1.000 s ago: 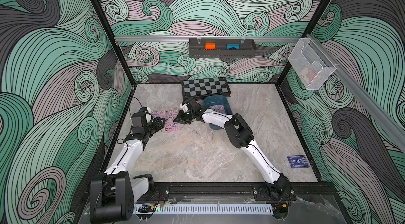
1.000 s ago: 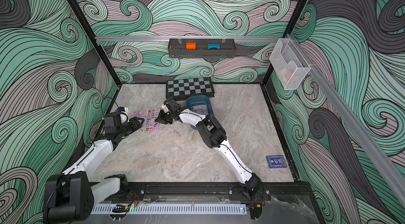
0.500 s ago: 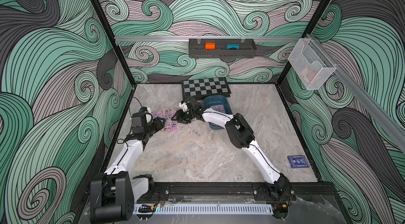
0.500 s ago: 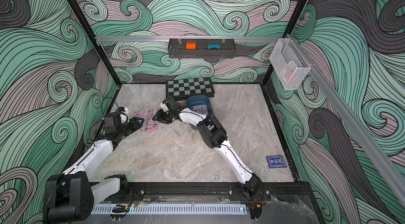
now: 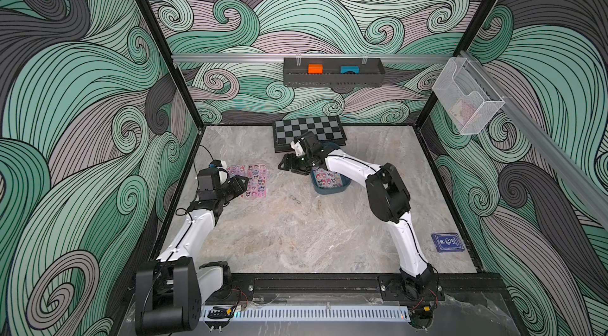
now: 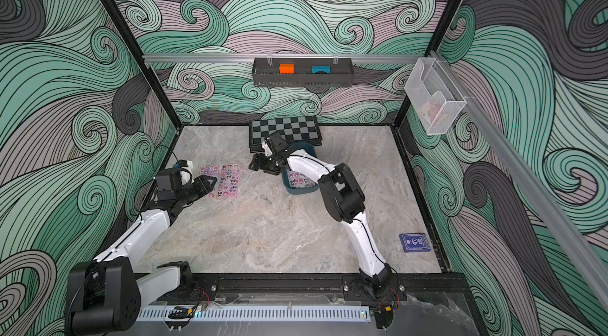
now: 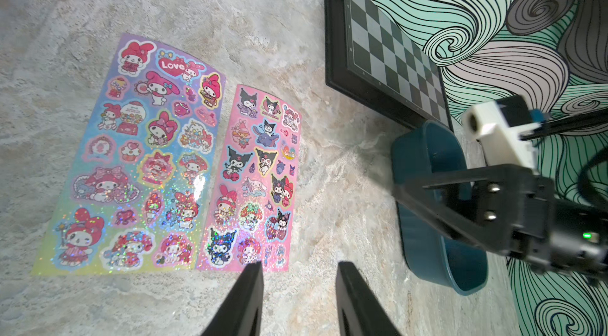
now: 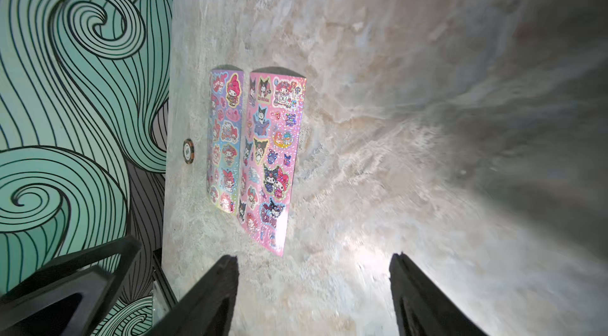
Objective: Take the stickers out of the storage box
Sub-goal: Place the sticker at the center of the board, then pick up the sticker from the storage box.
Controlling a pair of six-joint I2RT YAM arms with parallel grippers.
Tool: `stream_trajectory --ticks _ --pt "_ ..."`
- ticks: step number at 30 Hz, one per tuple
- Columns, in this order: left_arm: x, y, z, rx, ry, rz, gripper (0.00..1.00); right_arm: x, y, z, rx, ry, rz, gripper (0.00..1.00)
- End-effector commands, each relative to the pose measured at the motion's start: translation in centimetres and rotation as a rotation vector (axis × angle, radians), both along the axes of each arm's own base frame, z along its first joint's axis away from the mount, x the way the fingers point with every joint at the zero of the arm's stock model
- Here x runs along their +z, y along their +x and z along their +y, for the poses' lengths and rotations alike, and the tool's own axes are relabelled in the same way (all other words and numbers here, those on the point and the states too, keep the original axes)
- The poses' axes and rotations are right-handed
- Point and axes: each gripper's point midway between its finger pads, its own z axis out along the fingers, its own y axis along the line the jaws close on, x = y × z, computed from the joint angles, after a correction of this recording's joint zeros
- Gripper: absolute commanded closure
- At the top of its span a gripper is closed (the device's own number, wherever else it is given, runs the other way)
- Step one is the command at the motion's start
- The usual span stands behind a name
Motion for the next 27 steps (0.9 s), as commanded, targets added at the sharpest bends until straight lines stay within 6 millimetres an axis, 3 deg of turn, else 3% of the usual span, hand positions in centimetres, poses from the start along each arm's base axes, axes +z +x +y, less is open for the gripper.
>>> stream_trajectory --ticks 1,4,7,13,18,27 --pt "0.4 0.3 -0.4 -0.029 -0.013 -0.030 0.59 3.0 0.1 -4.5 0.003 -0.089 -0.074 0.19" --pt "0.4 0.5 -1.2 -0.063 -0.036 -0.040 0.59 4.7 0.5 -9.1 -0.040 -0.127 -0.121 0.17" --pt "0.2 0.9 -2.0 -0.087 -0.061 -0.033 0.58 5.1 0.5 -13.1 -0.059 -0.172 -0.124 0.16" --pt "-0.1 1.9 -5.0 -0.158 -0.102 -0.027 0.59 2.6 0.2 -19.2 -0.086 -0.260 -0.048 0.15" --pt "0.2 2.7 -9.4 -0.264 -0.090 -0.011 0.58 0.7 0.0 -20.7 -0.069 -0.309 -0.013 0.14" --pt "-0.8 3.2 -18.3 -0.497 -0.063 0.048 0.58 -0.4 -0.1 -20.0 -0.009 -0.330 0.008 0.13"
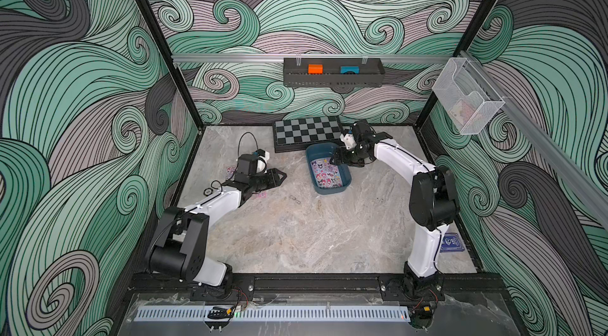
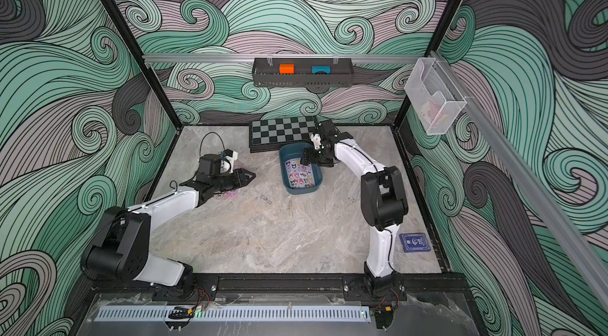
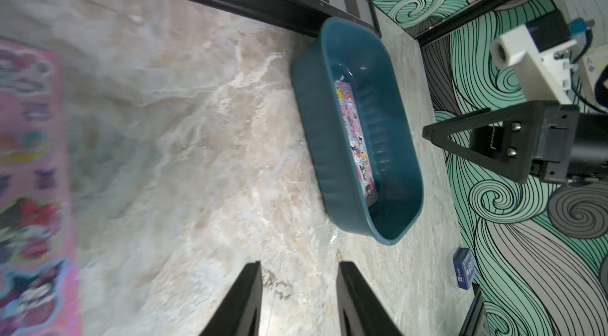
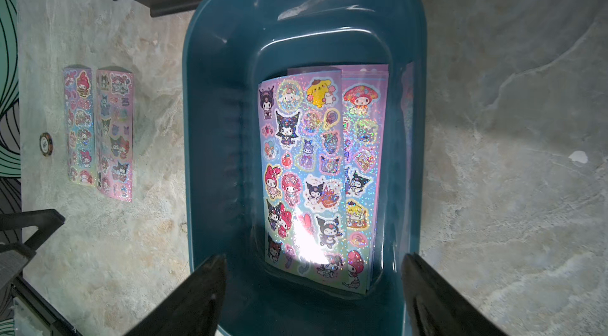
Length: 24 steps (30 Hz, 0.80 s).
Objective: Take the stickers out of the storage box
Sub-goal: Pick up the sticker from the storage box.
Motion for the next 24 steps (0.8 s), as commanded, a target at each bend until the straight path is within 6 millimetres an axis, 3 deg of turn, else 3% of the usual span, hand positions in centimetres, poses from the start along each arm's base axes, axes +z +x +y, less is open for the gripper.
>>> stream_trajectory --ticks 1,8,17,20,24 --pt "-0.2 -0.1 -2.6 -0.082 0.016 -0.001 0.58 -0.5 -0.2 0.2 0.033 -0.018 0.018 0.13" --pt "-2.4 -1.4 -5.5 -0.206 0.052 0.047 0.57 -1.8 0.1 0.8 0.047 -0.047 0.037 0.13" --pt "-1.6 -1.9 -5.1 -0.218 0.095 0.022 0.57 -3.7 0.6 5.0 0.120 -0.136 0.024 0.09" --pt "-1.2 -2.0 -5.0 -0.223 0.102 0.011 0.57 -5.1 0.7 5.4 0.127 -0.205 0.039 0.01" --pt "-0.7 -2.1 -4.6 -0.217 0.118 -0.003 0.57 -6.5 0.7 5.5 0.123 -0.256 0.058 0.01"
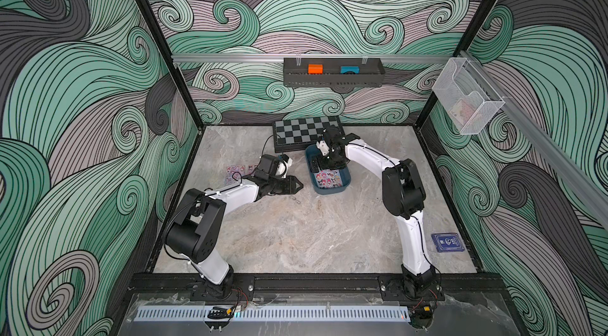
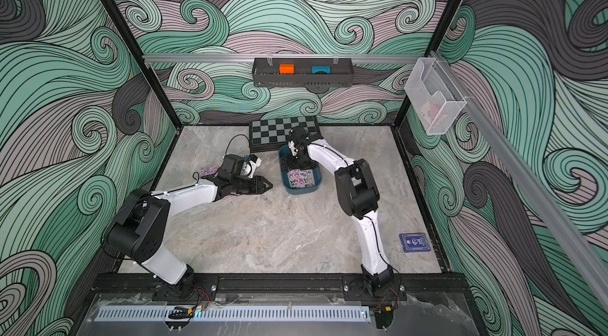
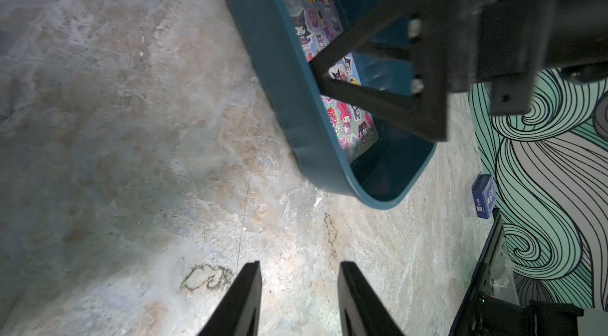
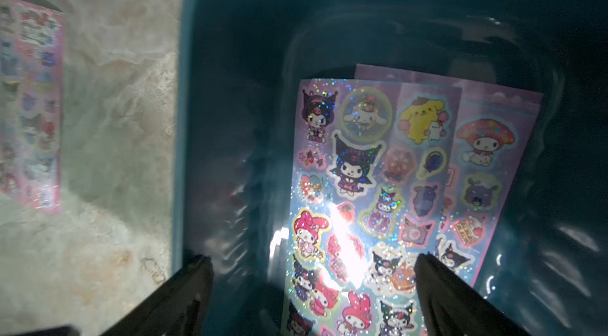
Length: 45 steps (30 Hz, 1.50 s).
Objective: Take the stickers out of the storage box
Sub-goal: Pick up the sticker from the storage box.
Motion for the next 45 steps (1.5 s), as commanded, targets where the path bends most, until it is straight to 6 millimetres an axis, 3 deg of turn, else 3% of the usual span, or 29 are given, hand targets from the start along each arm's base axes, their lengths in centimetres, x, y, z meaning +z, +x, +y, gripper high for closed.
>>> stream_trajectory --ticks 1,10,19,29,39,45 --pt "2.2 0.4 -0.1 -0.015 0.012 -0.063 0.57 -1.1 0.1 -1.6 -0.025 -0.102 0.016 0.01" --pt "2.2 0.3 -0.5 -0.032 -0.010 -0.050 0.57 -3.2 0.1 -1.7 -0.010 -0.203 0.040 0.01" --pt "2.0 0.4 -0.3 -0.030 0.002 -0.049 0.57 -5.3 0.0 -3.7 -0.078 -0.274 0.103 0.02" --pt "1.8 0.4 -0.4 -0.034 0.004 -0.044 0.57 -5.3 -0.1 -7.5 -0.171 -0.296 0.131 0.08" --pt "1.9 0.4 -0.4 -0.036 0.007 -0.046 0.57 -5.0 0.0 -6.9 -0.175 -0.248 0.128 0.26" --pt "1.9 0.4 -0.4 -0.038 0.007 -0.044 0.57 -3.2 0.3 -6.9 -0.182 -0.227 0.088 0.36"
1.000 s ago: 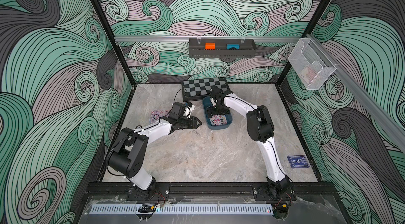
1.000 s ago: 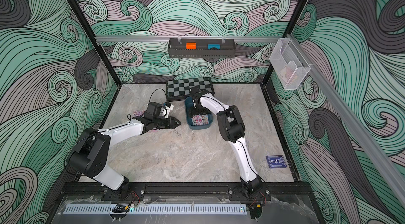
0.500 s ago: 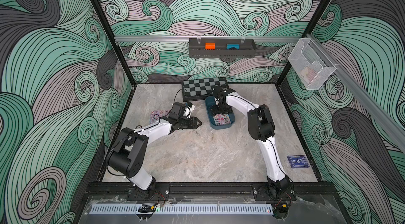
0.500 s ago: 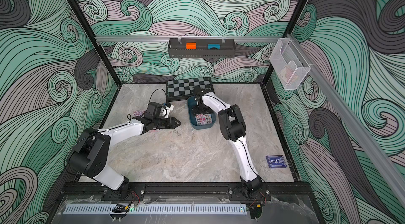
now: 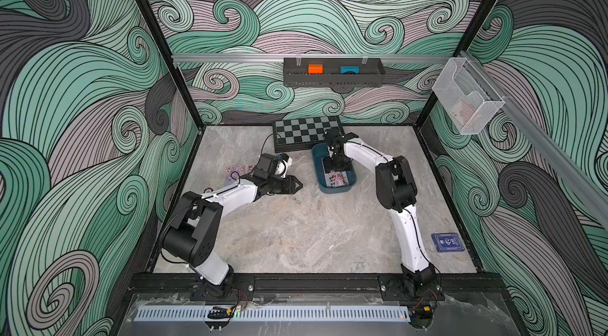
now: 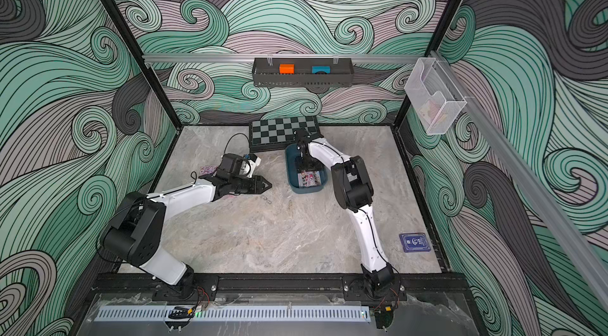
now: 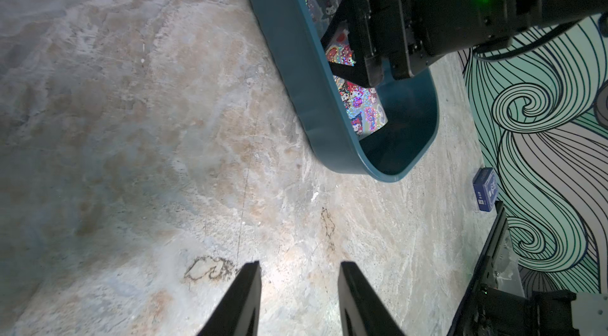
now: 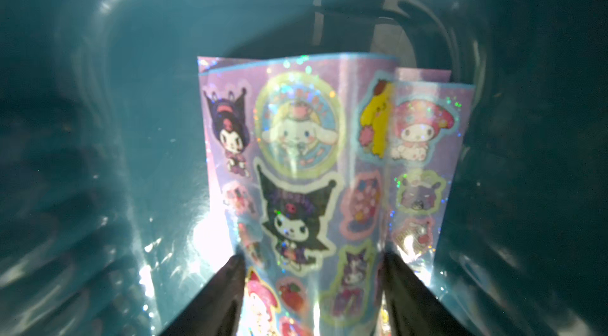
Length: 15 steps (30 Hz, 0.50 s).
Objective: Take the stickers out of the storage box
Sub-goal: Pick up the sticker from the storage box.
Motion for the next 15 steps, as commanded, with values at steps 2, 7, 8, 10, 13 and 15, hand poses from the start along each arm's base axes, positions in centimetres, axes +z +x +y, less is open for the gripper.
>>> stream_trajectory --ticks 2,7,8,10,13,15 --pt "1.4 0.7 -0.5 -0.021 -0.007 -0.036 0.57 1.0 -1.2 -0.5 -0.017 0.016 0.020 0.38" --pt "1.5 0.6 -0.2 -0.018 0.012 -0.046 0.57 3.3 -1.0 -0.4 -0.017 0.041 -0.033 0.48" --pt "1.5 0.6 -0.1 -0.016 0.016 -0.048 0.57 3.7 -1.0 -0.4 -0.016 0.046 -0.039 0.48" --pt "1.6 0.6 -0.1 -0.016 0.018 -0.051 0.57 4.2 -1.0 -0.2 -0.012 0.061 -0.044 0.50" --pt "1.6 0.6 -0.1 -0.016 0.018 -0.051 0.57 4.8 -1.1 0.0 -0.008 0.080 -0.052 0.54" --pt "1.6 0.6 -0.1 -0.016 0.017 -0.053 0.57 5.0 -1.1 0.1 -0.006 0.091 -0.059 0.58"
